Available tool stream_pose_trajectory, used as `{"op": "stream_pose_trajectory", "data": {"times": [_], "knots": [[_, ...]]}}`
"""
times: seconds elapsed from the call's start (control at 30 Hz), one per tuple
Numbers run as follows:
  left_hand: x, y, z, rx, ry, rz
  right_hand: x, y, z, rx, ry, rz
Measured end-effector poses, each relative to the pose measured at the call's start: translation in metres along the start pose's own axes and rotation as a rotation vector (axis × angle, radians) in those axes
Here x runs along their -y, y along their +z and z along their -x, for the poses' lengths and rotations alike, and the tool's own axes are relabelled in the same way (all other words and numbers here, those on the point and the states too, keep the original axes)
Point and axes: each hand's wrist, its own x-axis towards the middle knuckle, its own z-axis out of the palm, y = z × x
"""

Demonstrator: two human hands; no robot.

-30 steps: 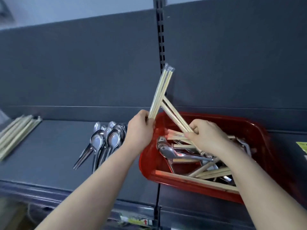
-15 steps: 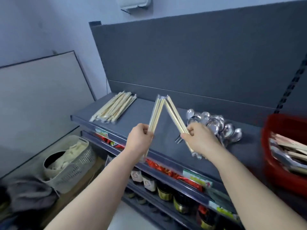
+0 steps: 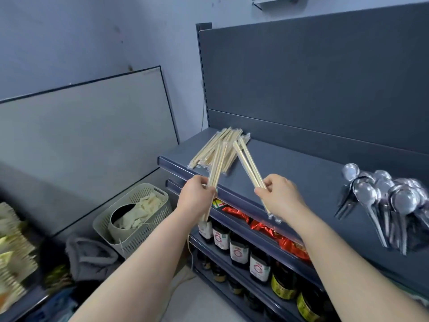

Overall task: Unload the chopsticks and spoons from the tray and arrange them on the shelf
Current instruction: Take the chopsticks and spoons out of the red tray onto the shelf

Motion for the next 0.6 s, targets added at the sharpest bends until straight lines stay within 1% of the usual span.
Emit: {"op": "stream_pose_trajectory", "data": {"times": [0.17, 0.4, 0.6], "knots": [[0.008, -0.004, -0.045, 0.019, -0.012, -0.074, 0.012, 0.029, -0.041, 0.036, 0.028, -0.047], [0.002, -0.011, -0.141, 0.005, -0.020, -0.159, 0.034, 0.065, -0.140, 0.028, 0.064, -0.125], [-0.006, -0.013, -0.205, 0.037, 0.002, -0.218, 0.050, 0.079, -0.199, 0.039, 0.094, -0.165]]}}
